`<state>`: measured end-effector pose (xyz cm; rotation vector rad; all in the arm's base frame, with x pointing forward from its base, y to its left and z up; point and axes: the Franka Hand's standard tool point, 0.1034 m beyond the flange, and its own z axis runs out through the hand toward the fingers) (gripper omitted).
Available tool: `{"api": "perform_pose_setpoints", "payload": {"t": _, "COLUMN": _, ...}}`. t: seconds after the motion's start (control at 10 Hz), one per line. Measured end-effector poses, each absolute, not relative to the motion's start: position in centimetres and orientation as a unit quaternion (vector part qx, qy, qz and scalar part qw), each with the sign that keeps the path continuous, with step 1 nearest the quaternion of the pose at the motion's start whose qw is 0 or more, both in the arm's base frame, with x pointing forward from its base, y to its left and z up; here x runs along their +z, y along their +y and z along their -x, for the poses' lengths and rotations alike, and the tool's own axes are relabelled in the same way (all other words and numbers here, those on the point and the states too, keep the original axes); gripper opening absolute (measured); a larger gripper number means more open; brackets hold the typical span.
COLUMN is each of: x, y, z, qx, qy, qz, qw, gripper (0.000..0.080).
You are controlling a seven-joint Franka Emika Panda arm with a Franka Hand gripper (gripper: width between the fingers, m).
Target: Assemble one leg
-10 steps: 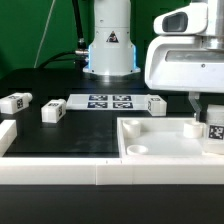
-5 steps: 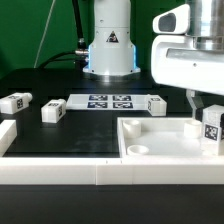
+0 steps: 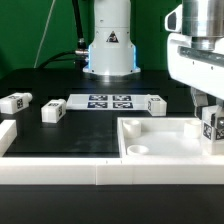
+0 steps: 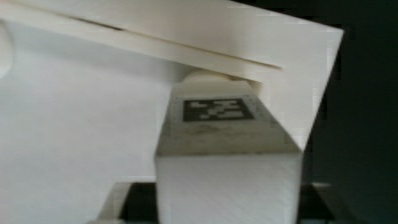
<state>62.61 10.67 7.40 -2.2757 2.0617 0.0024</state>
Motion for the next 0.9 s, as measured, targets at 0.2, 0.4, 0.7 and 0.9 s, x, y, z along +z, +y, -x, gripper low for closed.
{"api": "perform_pose_setpoints", "payload": {"t": 0.2, "x": 7.38, "y": 10.73, "z": -62.42, "qx": -0.001, "qy": 0.729, "qz": 0.683, "qw": 0.037, "gripper": 0.0290}}
{"api": "perform_pose_setpoints", "payload": {"t": 0.4, "x": 7.41, "y": 11.00, "z": -62.29, "qx": 0.007, "qy": 0.804, "qz": 0.594, "qw": 0.037, "gripper": 0.0290}}
{"api": "perform_pose_setpoints", "payload": {"t": 0.7, "x": 7.42, "y": 10.94, "z": -62.24, "qx": 0.016, "qy": 0.829, "qz": 0.557, "qw": 0.044, "gripper": 0.0290}}
{"api": "perform_pose_setpoints", "payload": {"t": 0.9, "x": 7.41, "y": 10.96, "z": -62.24, "qx": 0.018, "qy": 0.826, "qz": 0.561, "qw": 0.045, "gripper": 0.0291}}
